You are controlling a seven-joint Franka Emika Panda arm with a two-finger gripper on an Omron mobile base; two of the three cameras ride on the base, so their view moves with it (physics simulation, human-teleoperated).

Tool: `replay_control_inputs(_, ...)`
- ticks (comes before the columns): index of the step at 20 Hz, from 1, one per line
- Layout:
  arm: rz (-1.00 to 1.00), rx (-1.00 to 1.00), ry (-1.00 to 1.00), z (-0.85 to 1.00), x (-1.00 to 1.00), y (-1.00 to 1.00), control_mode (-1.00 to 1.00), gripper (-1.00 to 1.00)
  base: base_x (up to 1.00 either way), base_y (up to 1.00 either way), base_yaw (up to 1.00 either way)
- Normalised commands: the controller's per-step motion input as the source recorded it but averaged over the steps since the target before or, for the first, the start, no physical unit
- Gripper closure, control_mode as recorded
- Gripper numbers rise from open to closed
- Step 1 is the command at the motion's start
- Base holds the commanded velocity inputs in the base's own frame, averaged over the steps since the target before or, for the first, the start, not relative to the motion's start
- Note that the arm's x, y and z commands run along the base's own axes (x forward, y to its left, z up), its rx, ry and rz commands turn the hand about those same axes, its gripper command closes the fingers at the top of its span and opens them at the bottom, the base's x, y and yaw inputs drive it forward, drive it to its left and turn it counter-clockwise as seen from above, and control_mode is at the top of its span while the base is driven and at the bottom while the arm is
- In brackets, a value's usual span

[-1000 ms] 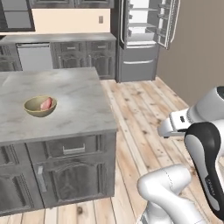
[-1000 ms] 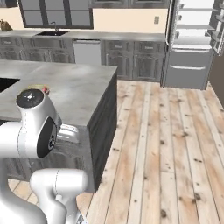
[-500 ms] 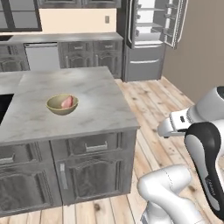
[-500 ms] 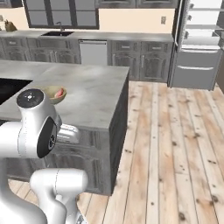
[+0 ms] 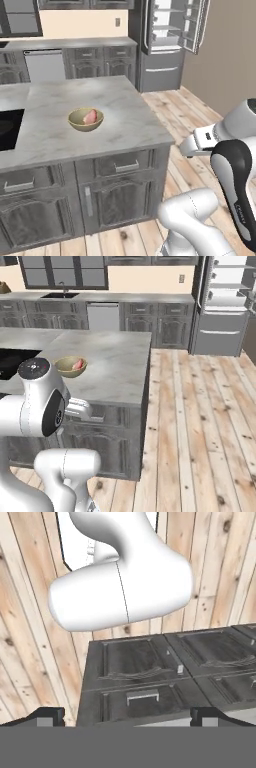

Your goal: Place one of the steaks on the plate and the other in the bowl. Then place the bowl in the fridge.

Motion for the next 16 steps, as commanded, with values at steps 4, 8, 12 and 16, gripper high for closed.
replay_control_inputs(4, 0.00, 0.00, 0.00, 0.00, 0.00, 0.00, 1.00, -1.00, 0.30, 0.52, -0.23)
replay_control_inputs(8, 0.00, 0.00, 0.00, 0.00, 0.00, 0.00, 1.00, -1.00, 0.37, 0.52, -0.20)
replay_control_inputs(12, 0.00, 0.00, 0.00, 0.00, 0.00, 0.00, 1.00, -1.00, 0.42, 0.52, -0.14)
replay_control_inputs(16, 0.00, 0.00, 0.00, 0.00, 0.00, 0.00, 1.00, -1.00, 0.36, 0.51, -0.09)
